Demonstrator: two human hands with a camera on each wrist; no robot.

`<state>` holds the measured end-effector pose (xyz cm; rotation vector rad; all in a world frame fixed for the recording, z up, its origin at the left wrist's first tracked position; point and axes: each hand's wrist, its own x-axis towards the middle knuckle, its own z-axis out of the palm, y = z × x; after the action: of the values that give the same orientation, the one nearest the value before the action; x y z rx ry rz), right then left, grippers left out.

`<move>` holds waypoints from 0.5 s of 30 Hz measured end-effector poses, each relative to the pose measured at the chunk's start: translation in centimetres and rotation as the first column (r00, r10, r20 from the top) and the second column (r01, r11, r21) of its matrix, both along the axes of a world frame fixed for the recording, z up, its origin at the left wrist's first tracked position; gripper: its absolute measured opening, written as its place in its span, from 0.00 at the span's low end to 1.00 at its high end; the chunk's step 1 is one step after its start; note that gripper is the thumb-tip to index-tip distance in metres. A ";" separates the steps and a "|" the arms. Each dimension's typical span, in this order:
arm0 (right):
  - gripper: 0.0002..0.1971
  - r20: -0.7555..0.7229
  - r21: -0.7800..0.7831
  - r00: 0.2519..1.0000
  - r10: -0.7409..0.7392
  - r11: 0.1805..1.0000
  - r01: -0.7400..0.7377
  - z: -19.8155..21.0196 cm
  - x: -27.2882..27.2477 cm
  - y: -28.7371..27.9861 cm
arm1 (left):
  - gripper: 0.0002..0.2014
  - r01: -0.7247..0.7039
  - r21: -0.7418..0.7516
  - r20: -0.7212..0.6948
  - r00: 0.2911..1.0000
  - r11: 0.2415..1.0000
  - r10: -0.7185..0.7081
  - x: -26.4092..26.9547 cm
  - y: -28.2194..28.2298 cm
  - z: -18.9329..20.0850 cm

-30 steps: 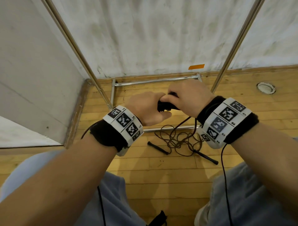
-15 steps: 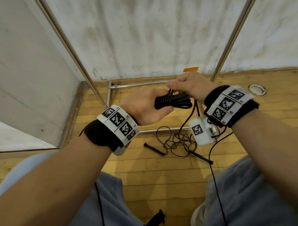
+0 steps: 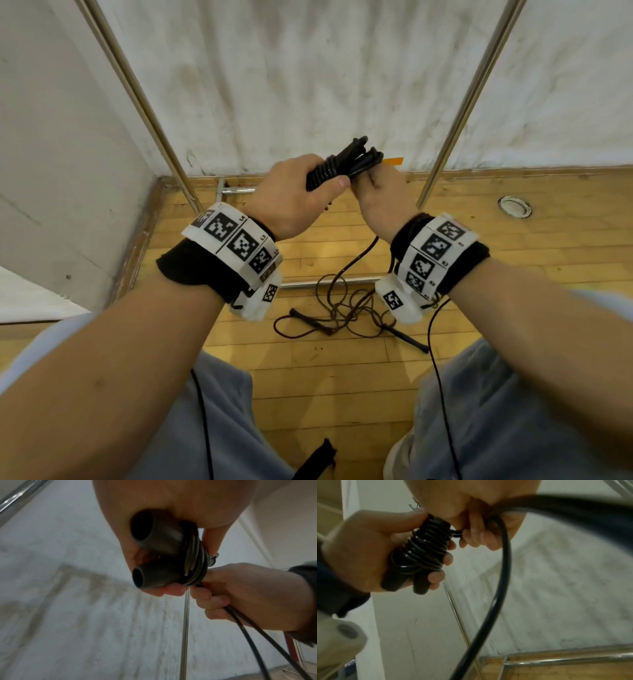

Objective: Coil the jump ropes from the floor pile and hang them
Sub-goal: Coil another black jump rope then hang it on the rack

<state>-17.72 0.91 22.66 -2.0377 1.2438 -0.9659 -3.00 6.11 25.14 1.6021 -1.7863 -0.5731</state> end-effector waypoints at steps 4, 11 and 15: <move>0.10 -0.031 -0.087 0.996 0.079 0.993 -0.081 -1.0 0.4 0.7 | 0.17 -0.021 -0.033 -0.016 1.000 0.999 0.020 0.5 -0.2 0.2; 0.11 -0.374 0.046 0.921 0.109 0.994 -0.099 0.0 0.2 0.0 | 0.15 -0.004 -0.020 0.070 0.998 1.000 0.005 0.8 -0.2 -0.3; 0.11 -0.162 0.234 0.969 0.186 0.961 -0.145 1.0 0.8 0.1 | 0.16 -0.093 -0.077 0.085 0.991 0.993 0.100 1.5 -0.6 -0.6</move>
<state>-16.95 1.04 23.63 -2.0488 1.1904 -0.5463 -1.45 5.48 24.56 1.6768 -1.7618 -0.3932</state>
